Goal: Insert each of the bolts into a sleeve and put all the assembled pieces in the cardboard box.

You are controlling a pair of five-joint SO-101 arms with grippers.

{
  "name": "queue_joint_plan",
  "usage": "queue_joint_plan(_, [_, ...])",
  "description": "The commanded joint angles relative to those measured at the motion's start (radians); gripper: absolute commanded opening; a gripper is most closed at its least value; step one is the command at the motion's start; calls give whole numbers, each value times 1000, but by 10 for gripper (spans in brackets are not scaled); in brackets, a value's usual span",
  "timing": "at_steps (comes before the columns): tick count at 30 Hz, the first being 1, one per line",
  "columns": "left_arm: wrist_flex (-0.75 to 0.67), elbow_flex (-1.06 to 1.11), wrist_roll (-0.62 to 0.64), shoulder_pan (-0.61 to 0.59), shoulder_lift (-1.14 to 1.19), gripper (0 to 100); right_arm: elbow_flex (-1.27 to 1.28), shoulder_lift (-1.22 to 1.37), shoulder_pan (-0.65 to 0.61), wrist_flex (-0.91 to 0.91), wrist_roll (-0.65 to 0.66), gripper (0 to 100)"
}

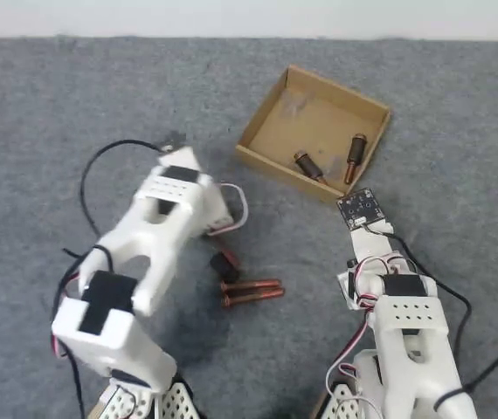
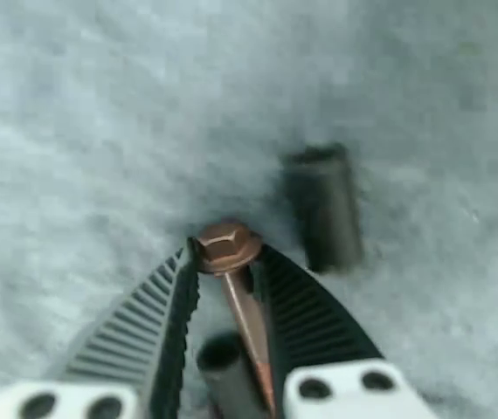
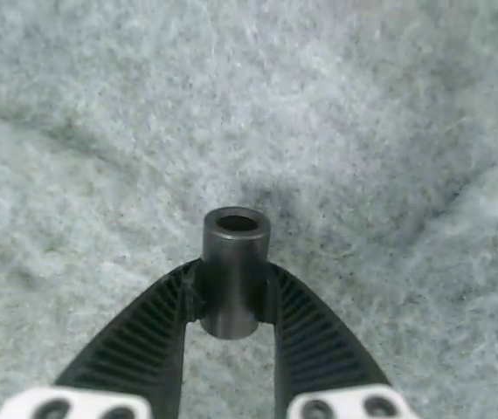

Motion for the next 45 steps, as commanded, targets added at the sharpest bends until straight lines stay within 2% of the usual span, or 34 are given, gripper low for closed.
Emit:
queue_joint_plan(1, [-8, -73, -37, -123, -14, 11, -3, -39, 16, -15, 18, 7])
queue_joint_plan(9, [-6, -163, -37, -287, -14, 11, -3, -39, 16, -13, 18, 7])
queue_joint_plan(25, [-6, -163, -31, -247, -9, 13, -3, -39, 18, -12, 23, 7])
queue_joint_plan(32, [-5, -159, 17, -242, -6, 14, -3, -39, 18, -12, 25, 7])
queue_joint_plan(34, [-3, -159, 18, -242, -6, 42, -3, -39, 18, -12, 25, 7])
queue_joint_plan(39, [61, -159, 18, -209, -5, 184, -3, -39, 18, -12, 25, 7])
queue_joint_plan(45, [72, -125, 20, -175, -3, 202, -3, -39, 19, -12, 25, 7])
